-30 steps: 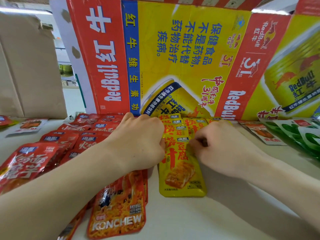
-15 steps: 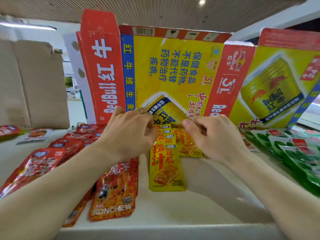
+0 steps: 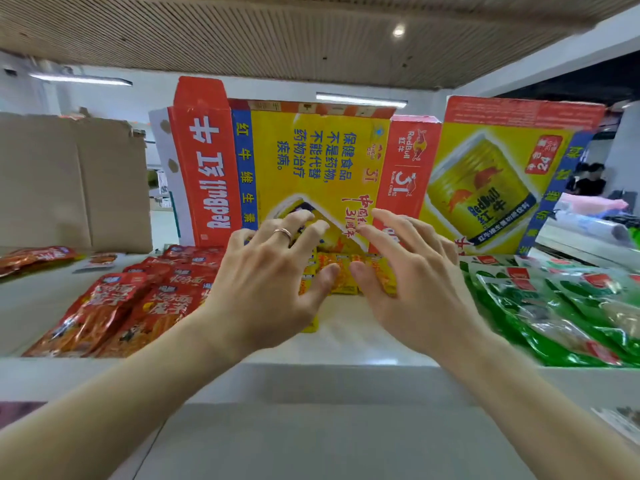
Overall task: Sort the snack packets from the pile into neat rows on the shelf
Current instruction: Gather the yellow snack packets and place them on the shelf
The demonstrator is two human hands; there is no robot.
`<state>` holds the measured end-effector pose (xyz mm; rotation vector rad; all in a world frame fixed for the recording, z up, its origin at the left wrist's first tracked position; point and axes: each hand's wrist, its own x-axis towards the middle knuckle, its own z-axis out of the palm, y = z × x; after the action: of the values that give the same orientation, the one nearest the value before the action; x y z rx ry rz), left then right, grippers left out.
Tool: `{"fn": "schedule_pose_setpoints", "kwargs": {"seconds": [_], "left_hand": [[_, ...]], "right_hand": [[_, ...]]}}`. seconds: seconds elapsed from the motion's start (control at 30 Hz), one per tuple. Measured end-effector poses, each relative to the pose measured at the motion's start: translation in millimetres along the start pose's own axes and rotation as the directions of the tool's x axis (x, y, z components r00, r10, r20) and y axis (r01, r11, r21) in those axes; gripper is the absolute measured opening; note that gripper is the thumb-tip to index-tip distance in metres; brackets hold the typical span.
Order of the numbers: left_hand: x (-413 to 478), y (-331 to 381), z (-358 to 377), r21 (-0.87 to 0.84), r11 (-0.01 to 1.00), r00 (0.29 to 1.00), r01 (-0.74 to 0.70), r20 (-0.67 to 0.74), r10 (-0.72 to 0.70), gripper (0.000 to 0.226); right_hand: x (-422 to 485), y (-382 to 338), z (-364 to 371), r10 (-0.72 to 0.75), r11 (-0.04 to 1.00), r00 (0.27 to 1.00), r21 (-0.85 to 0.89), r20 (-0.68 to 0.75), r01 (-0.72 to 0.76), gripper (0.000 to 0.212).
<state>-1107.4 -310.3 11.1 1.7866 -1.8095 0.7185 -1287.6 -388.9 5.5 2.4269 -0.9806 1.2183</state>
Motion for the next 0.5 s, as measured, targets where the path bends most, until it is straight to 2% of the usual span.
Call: {"fn": "schedule_pose_setpoints", "kwargs": {"seconds": [0.17, 0.33, 0.5], "left_hand": [[-29.0, 6.3, -9.4, 0.009, 1.0, 0.999, 0.007, 0.053, -0.008, 0.06], [-59.7, -4.8, -30.0, 0.033, 0.992, 0.99, 0.125, -0.068, -0.123, 0.058], [-85.4, -35.6, -66.0, 0.102, 0.978, 0.982, 0.184, -0.071, -0.177, 0.059]], "right_hand": [[-18.0, -12.1, 1.4, -0.032, 0.996, 0.999, 0.08, -0.027, 0.034, 0.055], [-20.9, -42.9, 14.5, -0.1, 0.972, 0.994, 0.211, -0.045, 0.108, 0.05], [-10.6, -91.8, 20.5, -0.162, 0.945, 0.986, 0.279, -0.046, 0.169, 0.052]]}}
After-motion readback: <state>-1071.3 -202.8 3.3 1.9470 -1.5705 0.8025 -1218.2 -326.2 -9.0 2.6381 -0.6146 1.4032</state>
